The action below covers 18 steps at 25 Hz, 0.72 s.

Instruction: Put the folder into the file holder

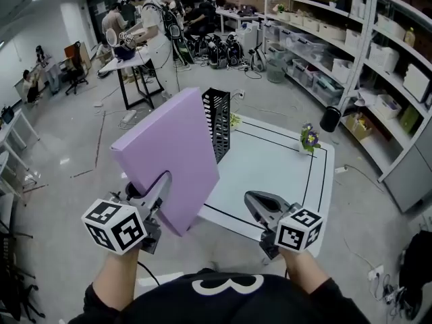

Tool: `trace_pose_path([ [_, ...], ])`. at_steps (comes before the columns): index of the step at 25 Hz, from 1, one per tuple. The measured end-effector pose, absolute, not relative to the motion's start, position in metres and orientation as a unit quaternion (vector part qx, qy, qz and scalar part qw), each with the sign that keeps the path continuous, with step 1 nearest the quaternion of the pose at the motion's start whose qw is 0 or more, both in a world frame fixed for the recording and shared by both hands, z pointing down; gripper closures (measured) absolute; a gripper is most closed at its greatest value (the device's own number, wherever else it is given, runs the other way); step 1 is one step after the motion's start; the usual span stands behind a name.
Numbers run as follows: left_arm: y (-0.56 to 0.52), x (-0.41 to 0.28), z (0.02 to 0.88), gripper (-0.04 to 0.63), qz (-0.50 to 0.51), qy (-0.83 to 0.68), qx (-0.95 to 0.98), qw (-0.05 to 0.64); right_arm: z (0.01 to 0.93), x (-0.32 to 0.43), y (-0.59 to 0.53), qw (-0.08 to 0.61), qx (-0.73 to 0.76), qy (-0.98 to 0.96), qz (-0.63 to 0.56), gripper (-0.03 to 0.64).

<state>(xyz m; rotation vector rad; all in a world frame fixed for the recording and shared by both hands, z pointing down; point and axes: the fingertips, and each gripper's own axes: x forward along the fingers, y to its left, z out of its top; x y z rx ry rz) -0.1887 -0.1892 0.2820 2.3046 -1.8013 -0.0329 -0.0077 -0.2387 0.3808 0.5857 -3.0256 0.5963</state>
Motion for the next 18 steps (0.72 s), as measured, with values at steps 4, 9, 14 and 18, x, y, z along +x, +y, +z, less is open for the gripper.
trace_pose_path([
  [4,-0.214,-0.201,0.268,0.443,-0.004,-0.603,0.791,0.102,0.373,-0.018,-0.259,-0.001,0.197,-0.961,0.193,0.612],
  [9,-0.242,-0.224,0.254,0.443,0.001,-0.604,0.792,0.087,0.366,-0.029,-0.282,-0.01,0.212,-0.957,0.196,0.612],
  [14,-0.269,-0.242,0.25,0.443,0.011,-0.604,0.794,0.072,0.364,-0.04,-0.299,-0.017,0.226,-0.955,0.192,0.612],
  [18,-0.291,-0.253,0.247,0.445,0.019,-0.604,0.794,0.064,0.36,-0.048,-0.31,-0.024,0.24,-0.951,0.195,0.612],
])
